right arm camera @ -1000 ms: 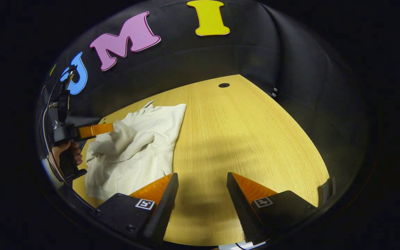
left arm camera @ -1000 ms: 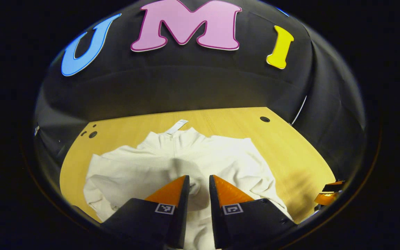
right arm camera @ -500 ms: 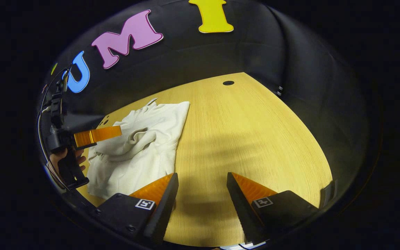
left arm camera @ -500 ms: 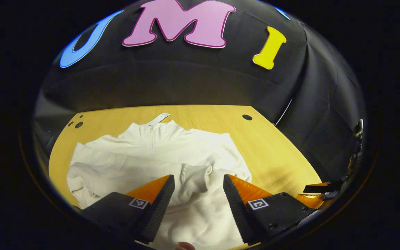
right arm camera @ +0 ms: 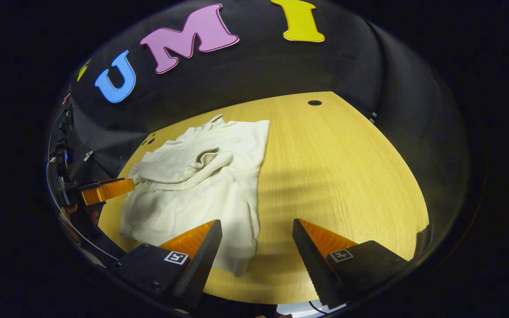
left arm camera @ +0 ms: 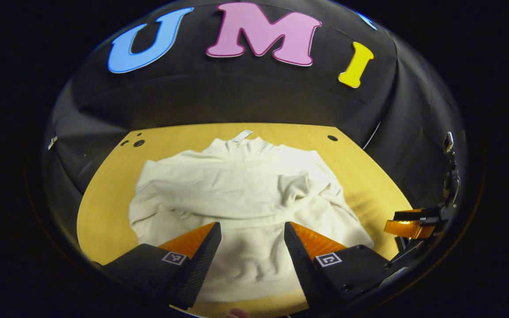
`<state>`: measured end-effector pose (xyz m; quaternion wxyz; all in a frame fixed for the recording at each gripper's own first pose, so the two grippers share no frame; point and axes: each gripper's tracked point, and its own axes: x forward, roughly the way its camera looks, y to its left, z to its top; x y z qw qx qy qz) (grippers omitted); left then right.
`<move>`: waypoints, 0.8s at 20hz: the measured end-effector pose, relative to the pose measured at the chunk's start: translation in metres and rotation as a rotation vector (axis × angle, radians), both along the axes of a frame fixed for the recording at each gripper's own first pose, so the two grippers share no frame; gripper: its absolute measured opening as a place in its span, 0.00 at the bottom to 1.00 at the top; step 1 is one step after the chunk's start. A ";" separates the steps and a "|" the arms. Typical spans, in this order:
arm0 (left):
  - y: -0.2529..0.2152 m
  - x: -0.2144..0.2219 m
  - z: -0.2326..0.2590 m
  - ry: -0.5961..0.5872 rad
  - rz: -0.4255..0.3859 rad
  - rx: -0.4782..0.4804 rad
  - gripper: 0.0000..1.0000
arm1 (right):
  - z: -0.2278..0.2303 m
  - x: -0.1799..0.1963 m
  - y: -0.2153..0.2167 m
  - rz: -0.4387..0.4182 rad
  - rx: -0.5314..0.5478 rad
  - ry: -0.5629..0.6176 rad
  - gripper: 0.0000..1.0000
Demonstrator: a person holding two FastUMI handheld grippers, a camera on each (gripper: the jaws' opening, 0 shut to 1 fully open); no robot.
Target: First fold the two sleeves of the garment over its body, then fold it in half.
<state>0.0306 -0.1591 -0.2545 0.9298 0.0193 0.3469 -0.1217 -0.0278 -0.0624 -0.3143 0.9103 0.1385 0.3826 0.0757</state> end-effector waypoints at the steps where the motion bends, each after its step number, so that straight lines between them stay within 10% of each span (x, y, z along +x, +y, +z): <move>1: 0.016 -0.009 -0.004 0.013 0.020 0.006 0.90 | -0.001 -0.003 0.004 0.007 -0.008 0.007 0.99; 16: 0.126 -0.065 -0.084 0.209 0.148 0.075 0.90 | -0.044 -0.018 0.035 0.028 -0.093 0.133 0.99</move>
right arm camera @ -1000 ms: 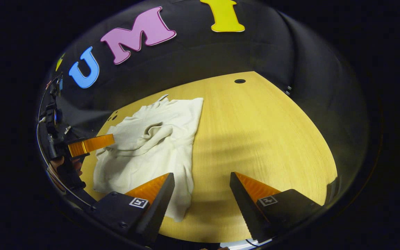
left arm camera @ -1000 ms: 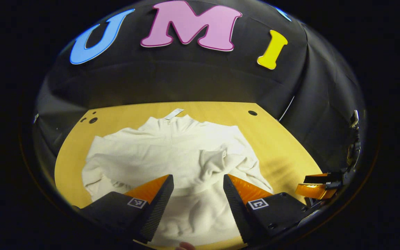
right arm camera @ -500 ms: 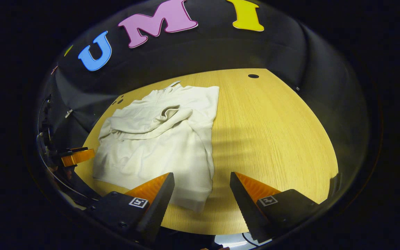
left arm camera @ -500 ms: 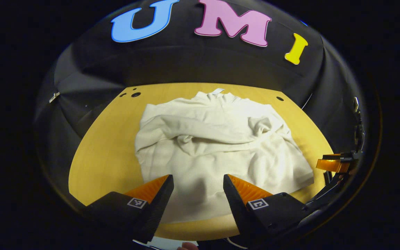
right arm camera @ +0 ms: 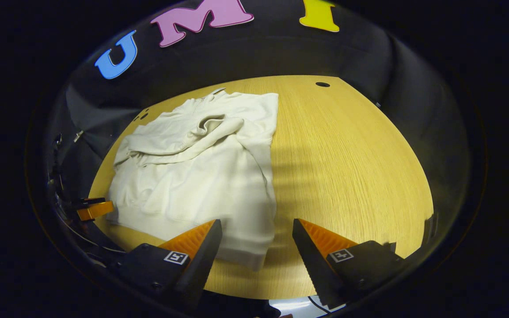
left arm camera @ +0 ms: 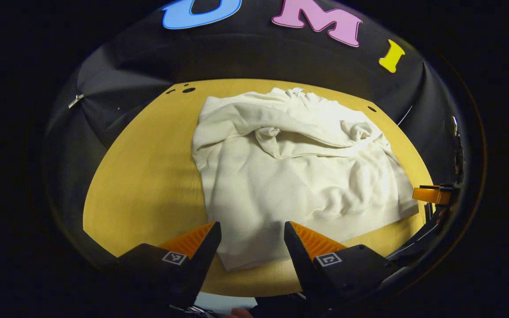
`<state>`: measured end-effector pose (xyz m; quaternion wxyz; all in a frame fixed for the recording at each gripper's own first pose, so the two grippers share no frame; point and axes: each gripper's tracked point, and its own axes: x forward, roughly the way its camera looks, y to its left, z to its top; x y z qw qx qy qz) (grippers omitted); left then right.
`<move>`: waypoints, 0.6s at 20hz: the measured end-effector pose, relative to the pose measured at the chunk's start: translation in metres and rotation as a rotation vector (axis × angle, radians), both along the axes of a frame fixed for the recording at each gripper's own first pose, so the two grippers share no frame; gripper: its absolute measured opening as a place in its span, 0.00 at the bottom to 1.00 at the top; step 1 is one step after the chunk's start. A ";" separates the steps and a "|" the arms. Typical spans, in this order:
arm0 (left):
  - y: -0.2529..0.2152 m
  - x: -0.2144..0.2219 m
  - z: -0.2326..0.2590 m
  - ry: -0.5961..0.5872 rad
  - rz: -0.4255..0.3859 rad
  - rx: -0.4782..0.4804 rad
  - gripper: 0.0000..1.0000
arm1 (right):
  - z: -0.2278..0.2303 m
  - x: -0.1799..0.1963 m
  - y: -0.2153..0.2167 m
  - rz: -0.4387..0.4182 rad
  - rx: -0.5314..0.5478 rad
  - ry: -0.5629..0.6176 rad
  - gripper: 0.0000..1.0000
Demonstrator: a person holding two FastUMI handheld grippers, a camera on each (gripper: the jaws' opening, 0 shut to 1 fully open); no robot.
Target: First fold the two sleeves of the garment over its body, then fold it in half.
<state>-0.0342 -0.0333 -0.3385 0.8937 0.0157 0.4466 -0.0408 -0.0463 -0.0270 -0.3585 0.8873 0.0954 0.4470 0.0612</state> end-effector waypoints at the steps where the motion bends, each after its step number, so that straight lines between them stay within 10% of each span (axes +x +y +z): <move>1: 0.005 0.001 -0.003 0.004 0.007 0.011 0.90 | -0.003 0.000 0.000 0.006 -0.013 0.006 0.99; 12: 0.024 -0.001 -0.025 0.077 0.053 0.045 0.93 | -0.030 0.004 0.011 0.066 -0.096 0.055 0.97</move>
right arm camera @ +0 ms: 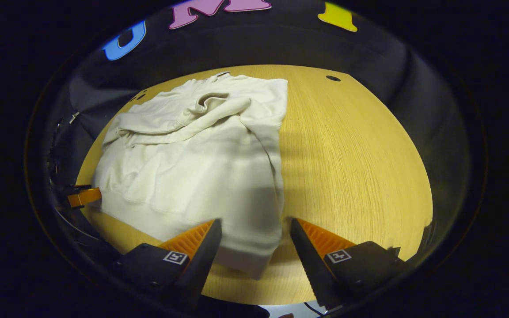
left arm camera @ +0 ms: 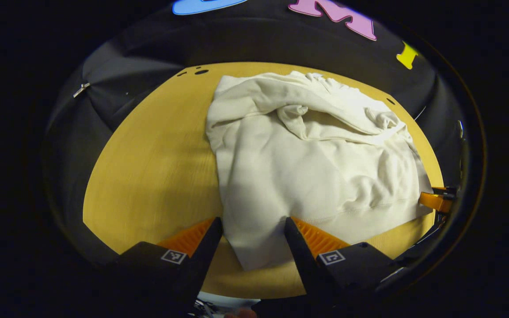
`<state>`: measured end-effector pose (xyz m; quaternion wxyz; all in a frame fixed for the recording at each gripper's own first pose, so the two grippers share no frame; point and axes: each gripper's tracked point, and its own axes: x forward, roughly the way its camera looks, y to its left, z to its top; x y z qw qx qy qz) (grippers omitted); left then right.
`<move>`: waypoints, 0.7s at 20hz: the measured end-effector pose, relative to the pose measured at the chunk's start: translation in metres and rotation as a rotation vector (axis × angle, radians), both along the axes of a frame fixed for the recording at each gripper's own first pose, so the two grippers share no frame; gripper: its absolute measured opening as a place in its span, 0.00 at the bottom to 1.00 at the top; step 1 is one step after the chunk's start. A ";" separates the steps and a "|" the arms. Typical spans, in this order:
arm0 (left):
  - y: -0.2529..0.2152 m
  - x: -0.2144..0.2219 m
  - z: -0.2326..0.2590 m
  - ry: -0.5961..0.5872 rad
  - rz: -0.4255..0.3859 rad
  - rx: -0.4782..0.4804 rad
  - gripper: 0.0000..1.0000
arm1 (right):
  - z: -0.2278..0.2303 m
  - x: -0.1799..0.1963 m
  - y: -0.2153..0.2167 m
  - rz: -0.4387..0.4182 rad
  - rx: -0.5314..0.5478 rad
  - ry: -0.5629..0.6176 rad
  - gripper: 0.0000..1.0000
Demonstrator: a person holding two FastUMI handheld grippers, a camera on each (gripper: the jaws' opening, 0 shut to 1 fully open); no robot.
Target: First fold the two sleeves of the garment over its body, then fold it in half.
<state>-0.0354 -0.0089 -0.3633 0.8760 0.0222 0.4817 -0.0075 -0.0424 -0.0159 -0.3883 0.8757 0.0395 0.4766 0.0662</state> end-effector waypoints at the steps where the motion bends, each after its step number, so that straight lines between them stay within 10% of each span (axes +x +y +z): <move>1: -0.001 0.000 0.004 -0.016 -0.004 0.003 0.92 | -0.002 0.000 0.002 0.015 -0.016 0.010 0.98; 3: -0.010 0.001 0.001 -0.021 -0.056 -0.008 0.85 | -0.001 0.000 0.006 0.012 -0.003 0.049 0.98; 5: -0.024 0.003 0.000 -0.012 -0.117 -0.021 0.59 | 0.001 0.001 0.023 0.048 0.054 0.079 0.70; 7: -0.026 0.004 0.002 -0.012 -0.120 -0.028 0.23 | 0.004 -0.001 0.040 0.071 0.141 0.094 0.18; 14: -0.021 0.002 0.006 0.060 -0.105 -0.117 0.07 | 0.009 -0.009 0.033 0.097 0.138 0.101 0.07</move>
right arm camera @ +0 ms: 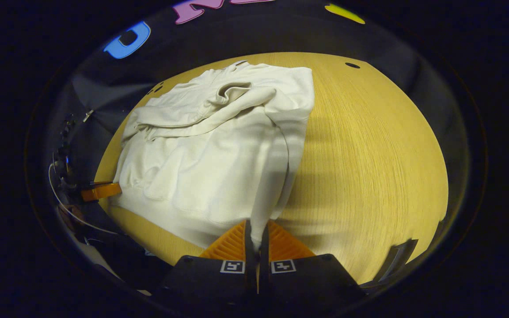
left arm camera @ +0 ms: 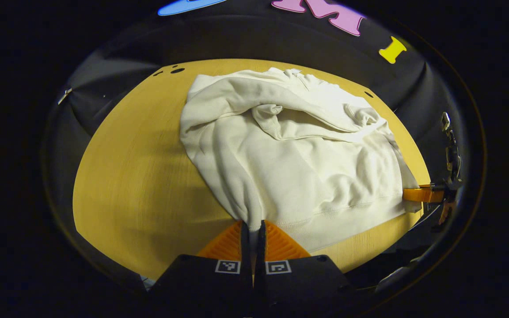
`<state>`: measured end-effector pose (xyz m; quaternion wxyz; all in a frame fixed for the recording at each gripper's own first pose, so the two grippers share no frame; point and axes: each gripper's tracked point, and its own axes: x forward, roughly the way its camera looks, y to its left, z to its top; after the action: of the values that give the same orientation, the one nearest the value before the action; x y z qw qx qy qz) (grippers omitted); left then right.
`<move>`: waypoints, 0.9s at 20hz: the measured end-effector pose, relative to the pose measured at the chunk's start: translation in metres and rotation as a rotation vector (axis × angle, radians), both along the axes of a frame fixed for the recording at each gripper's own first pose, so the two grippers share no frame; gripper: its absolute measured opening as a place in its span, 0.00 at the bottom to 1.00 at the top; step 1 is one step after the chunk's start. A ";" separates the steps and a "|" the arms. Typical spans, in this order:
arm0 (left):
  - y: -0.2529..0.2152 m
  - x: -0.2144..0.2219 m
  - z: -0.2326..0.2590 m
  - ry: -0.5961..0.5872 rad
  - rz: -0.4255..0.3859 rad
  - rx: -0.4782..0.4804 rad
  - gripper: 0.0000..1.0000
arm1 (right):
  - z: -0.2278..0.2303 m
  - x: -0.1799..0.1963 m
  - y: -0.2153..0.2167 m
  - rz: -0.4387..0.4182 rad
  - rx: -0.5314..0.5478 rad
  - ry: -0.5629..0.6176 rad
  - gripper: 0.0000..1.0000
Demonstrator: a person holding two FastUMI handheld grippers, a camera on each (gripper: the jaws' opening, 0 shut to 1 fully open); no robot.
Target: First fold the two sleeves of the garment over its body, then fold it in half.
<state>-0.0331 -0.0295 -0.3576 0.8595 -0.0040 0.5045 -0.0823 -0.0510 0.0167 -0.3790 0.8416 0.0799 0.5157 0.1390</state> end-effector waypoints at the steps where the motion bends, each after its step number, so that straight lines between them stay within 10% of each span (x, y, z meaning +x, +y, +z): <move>1: 0.002 0.001 0.001 0.010 0.000 -0.009 0.06 | 0.003 0.000 0.002 0.019 -0.006 0.002 0.07; 18: -0.002 0.045 0.113 -0.142 0.062 -0.128 0.06 | 0.106 0.054 -0.003 -0.047 0.079 -0.182 0.06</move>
<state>0.0116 -0.0314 -0.2449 0.8931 -0.0689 0.4357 -0.0878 0.0031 0.0135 -0.2733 0.8843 0.1123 0.4291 0.1462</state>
